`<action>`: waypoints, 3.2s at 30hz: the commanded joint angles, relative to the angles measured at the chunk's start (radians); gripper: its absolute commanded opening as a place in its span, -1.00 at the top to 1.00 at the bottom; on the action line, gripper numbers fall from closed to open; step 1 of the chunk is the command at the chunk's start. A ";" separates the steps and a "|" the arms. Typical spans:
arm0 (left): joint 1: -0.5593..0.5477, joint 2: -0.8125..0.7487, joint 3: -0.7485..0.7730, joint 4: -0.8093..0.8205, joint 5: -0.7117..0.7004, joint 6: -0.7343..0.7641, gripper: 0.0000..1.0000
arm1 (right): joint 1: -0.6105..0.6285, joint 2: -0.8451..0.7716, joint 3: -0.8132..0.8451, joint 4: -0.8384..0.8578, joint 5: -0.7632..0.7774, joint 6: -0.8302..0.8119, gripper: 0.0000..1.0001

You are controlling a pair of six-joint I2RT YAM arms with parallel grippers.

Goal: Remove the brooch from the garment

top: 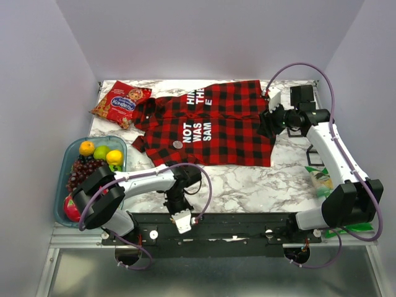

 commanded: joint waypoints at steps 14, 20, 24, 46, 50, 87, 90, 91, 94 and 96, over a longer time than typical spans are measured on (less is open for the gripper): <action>-0.099 0.018 -0.084 0.198 -0.141 -0.190 0.47 | 0.001 0.013 0.001 0.006 0.016 0.022 -0.22; -0.127 0.023 -0.102 0.240 -0.167 -0.235 0.53 | 0.001 0.034 0.021 0.005 0.006 0.027 -0.22; -0.142 0.024 -0.113 0.263 -0.181 -0.256 0.56 | 0.003 0.040 0.032 0.006 0.008 0.028 -0.22; 0.029 -0.213 0.086 0.047 -0.049 -0.316 1.00 | 0.001 0.037 0.064 -0.035 -0.014 0.032 -0.21; 0.085 -0.238 0.119 0.071 -0.072 -0.368 1.00 | 0.000 0.066 0.089 -0.032 -0.020 0.050 -0.20; -0.027 -0.324 -0.178 0.262 -0.063 -0.210 -0.15 | 0.001 0.070 0.011 0.020 -0.098 0.073 -0.15; -0.056 -0.410 -0.286 0.432 -0.129 -0.203 -0.15 | 0.001 0.028 -0.023 0.051 -0.078 0.093 -0.15; -0.064 -0.418 -0.294 0.466 -0.139 -0.203 -0.14 | 0.001 0.017 -0.028 0.052 -0.076 0.096 -0.15; -0.064 -0.395 -0.259 0.394 -0.158 -0.201 -0.05 | 0.001 0.000 -0.040 0.055 -0.070 0.102 -0.15; -0.064 -0.379 -0.249 0.376 -0.162 -0.201 -0.02 | 0.000 -0.007 -0.043 0.054 -0.063 0.099 -0.15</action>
